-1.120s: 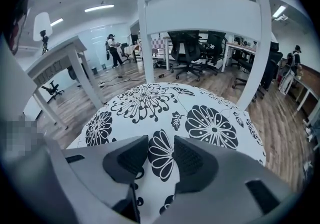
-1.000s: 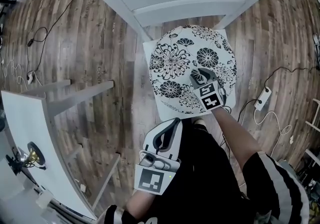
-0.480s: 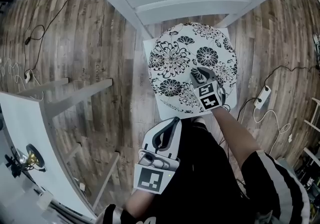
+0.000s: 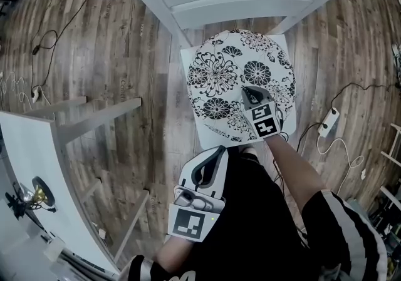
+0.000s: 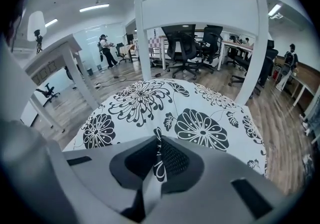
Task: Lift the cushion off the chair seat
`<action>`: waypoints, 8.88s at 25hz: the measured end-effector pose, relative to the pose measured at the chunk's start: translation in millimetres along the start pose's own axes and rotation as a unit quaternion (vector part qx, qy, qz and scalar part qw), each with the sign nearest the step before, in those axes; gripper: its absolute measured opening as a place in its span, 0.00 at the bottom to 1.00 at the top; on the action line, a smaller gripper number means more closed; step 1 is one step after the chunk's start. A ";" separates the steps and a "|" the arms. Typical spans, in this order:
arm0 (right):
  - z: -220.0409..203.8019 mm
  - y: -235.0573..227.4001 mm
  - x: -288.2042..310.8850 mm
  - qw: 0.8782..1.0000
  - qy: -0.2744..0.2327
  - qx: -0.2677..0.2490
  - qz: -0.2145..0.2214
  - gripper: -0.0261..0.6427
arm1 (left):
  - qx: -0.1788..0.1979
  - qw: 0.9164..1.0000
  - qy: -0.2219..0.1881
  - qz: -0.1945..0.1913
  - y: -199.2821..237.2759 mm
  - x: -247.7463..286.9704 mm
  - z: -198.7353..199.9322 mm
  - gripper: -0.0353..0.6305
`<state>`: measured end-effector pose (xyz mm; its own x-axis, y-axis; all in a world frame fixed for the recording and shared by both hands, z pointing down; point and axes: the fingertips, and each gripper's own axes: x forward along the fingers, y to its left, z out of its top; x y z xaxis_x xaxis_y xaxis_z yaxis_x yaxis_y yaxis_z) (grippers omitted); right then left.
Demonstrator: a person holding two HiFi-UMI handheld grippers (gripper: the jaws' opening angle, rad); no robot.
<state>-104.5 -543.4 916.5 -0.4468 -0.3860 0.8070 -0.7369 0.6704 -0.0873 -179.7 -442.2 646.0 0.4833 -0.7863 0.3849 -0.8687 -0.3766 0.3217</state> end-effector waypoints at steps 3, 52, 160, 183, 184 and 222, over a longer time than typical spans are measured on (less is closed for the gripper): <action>7.8 1.8 -11.4 1.000 -0.016 0.008 -0.002 0.09 | 0.003 1.000 -0.006 0.001 -2.4 -2.4 3.0 0.06; 102.0 37.3 -362.2 0.951 -0.302 0.065 0.032 0.08 | 0.133 0.981 -0.138 -0.010 -164.1 -58.0 124.6 0.06; -256.4 335.5 -708.3 0.916 -0.397 -0.011 0.057 0.08 | 0.152 0.976 -0.156 -0.010 -486.8 -434.3 -128.1 0.06; -328.2 356.3 -759.8 0.910 -0.405 -0.023 0.085 0.08 | 0.153 0.975 -0.160 -0.002 -559.0 -469.7 -184.8 0.06; -328.6 354.1 -760.2 0.910 -0.406 -0.020 0.082 0.09 | 0.153 0.976 -0.157 -0.004 -559.6 -468.6 -186.2 0.06; -334.7 375.1 -758.7 0.914 -0.395 -0.044 0.082 0.09 | 0.146 0.972 -0.182 -0.008 -556.4 -490.7 -187.8 0.06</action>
<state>128.0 213.1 466.9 -0.7998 -0.5898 0.1112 -0.5993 0.7950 -0.0935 86.8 245.2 440.6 0.4725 -0.8807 0.0328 -0.8810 -0.4710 0.0457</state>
